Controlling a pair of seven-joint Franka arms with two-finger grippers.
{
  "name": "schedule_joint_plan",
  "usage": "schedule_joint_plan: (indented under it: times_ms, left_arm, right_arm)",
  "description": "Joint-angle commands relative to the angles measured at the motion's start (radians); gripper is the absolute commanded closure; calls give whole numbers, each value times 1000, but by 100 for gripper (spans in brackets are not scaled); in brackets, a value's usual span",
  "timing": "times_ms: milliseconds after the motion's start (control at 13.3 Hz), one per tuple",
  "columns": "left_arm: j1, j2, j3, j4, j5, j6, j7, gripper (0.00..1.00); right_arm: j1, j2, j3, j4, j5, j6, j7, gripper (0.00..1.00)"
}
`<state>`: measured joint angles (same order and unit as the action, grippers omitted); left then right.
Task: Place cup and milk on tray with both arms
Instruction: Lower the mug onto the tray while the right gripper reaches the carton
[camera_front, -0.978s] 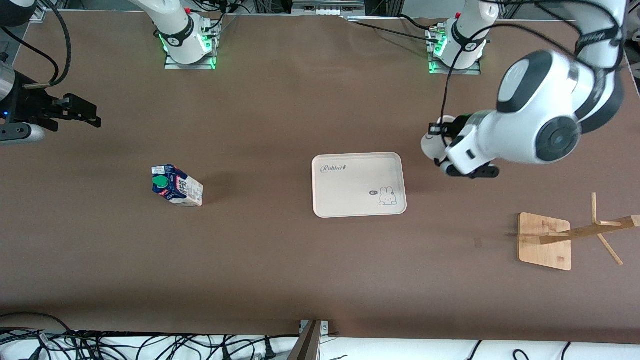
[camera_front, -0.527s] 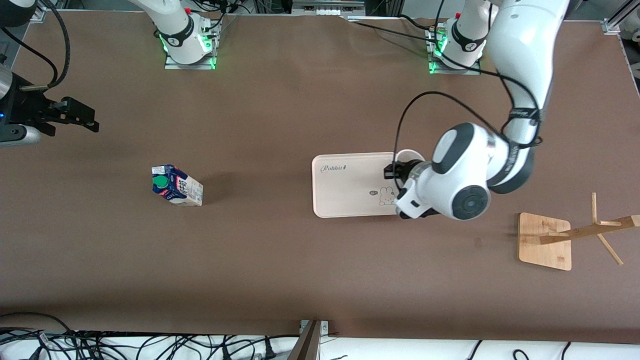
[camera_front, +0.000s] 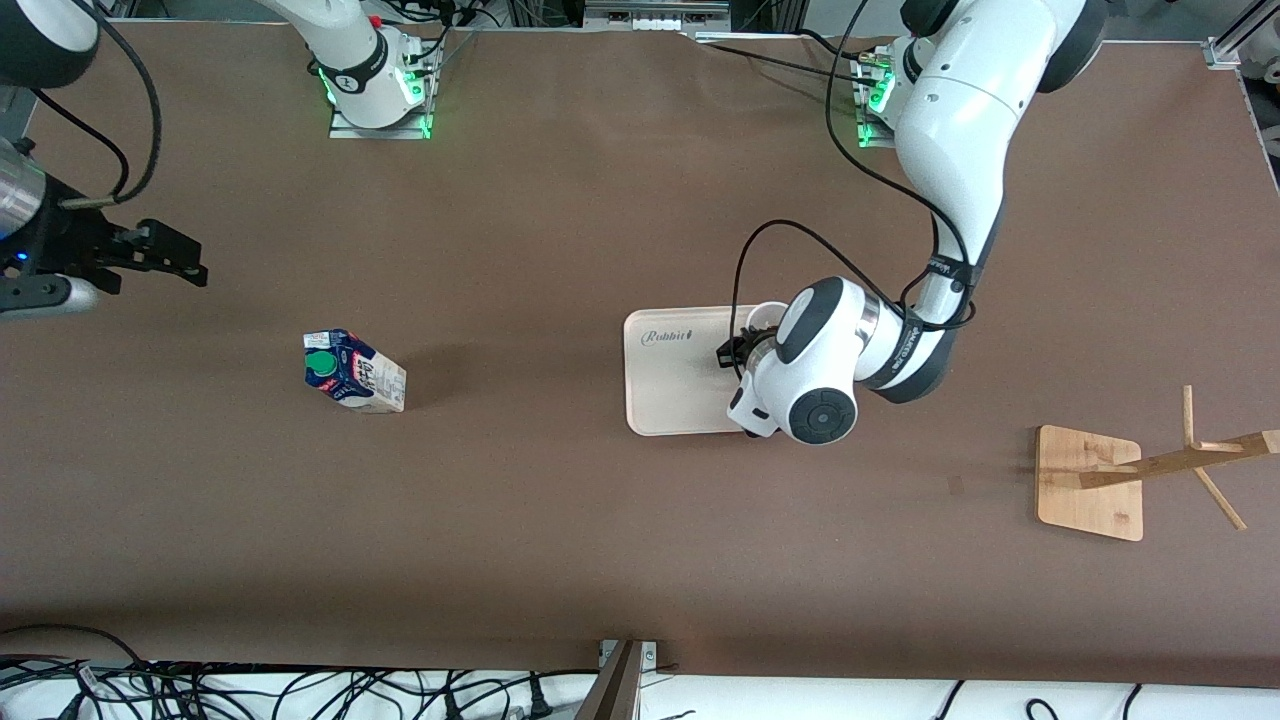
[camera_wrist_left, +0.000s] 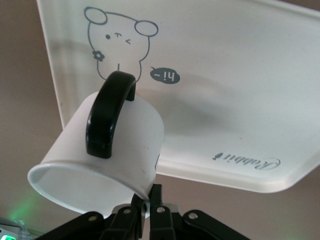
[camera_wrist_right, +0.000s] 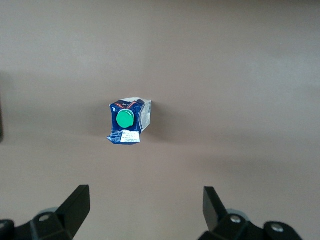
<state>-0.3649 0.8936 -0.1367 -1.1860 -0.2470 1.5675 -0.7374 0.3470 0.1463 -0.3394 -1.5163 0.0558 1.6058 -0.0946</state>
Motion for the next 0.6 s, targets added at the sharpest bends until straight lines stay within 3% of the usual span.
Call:
schedule_joint_plan:
  times_ms: [0,151,226,301,527]
  left_arm:
    - [-26,39,22,45,22,2,-56,100]
    - [-25,47,25,42,22,2,-59,100]
    - [-23,50,26,42,22,2,-59,75]
    - [-17,48,26,42,31,2,-37,1]
    - [-12,39,25,49,35,0,-33,0]
  right_arm:
    - [6,52,3,15,-13,17,3,0]
    - [6,76,5,13,-10,31,1,0]
    - [9,87,6,5,-10,35,1,0]
    - [12,96,8,2,-8,40,4,0]
    - [44,154,10,-24,3,104,18,0]
